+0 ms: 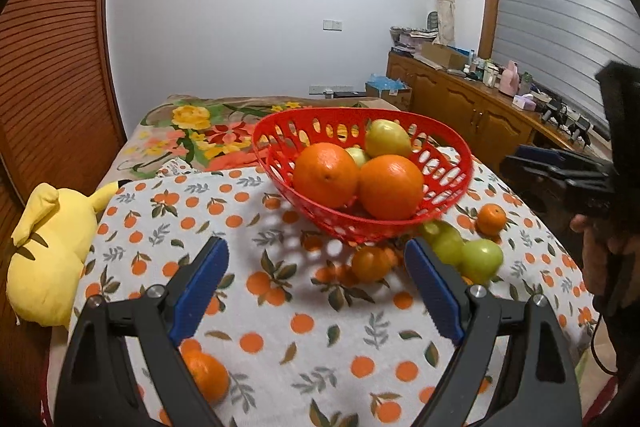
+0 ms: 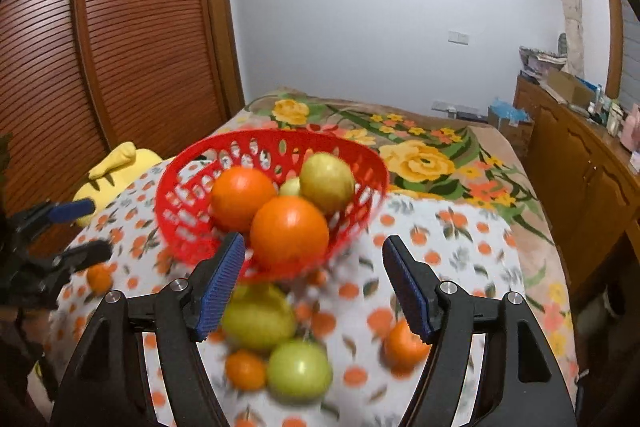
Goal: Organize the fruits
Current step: 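Release the pomelo into the basket and withdraw the right gripper, then move the left gripper to a mandarin while the right gripper approaches a green apple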
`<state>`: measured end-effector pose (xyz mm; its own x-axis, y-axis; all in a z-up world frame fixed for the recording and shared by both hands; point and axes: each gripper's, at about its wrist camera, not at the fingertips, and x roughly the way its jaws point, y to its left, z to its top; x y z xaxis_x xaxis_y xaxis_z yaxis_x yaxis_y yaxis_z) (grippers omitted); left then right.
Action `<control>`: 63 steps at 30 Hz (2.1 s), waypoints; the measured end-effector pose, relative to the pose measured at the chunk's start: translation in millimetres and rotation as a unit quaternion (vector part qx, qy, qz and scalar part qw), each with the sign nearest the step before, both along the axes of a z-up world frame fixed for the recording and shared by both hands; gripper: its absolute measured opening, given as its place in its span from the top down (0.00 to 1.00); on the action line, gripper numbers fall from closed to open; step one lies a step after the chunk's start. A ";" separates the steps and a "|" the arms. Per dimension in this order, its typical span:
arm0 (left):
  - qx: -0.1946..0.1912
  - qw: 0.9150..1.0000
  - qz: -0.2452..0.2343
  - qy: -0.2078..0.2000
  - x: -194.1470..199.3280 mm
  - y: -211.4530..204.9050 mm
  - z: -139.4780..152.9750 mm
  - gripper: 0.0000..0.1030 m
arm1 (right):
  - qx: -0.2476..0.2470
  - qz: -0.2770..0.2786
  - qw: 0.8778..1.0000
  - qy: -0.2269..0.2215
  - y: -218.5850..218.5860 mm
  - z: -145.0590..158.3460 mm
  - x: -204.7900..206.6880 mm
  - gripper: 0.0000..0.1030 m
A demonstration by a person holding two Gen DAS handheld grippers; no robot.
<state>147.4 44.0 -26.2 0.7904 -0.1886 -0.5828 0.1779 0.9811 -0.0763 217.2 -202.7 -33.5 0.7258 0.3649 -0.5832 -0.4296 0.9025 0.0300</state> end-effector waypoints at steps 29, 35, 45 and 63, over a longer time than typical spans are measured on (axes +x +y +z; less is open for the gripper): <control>0.004 0.999 0.028 0.042 -45.8 21.1 -34.7 0.12 | 0.016 -0.003 0.999 0.041 -12.1 -50.6 -40.4 0.39; -0.002 0.998 0.039 0.047 -44.6 33.5 -43.2 0.12 | 0.008 -0.005 0.998 0.056 -11.1 -63.7 -28.0 0.40; -0.004 0.997 0.050 0.060 -42.0 46.1 -55.7 0.13 | -0.009 0.004 0.997 0.080 -1.1 -80.7 -17.7 0.40; -0.012 0.993 0.076 0.085 -34.0 69.8 -77.3 0.31 | -0.001 0.003 0.994 0.114 0.1 -96.7 -3.5 0.48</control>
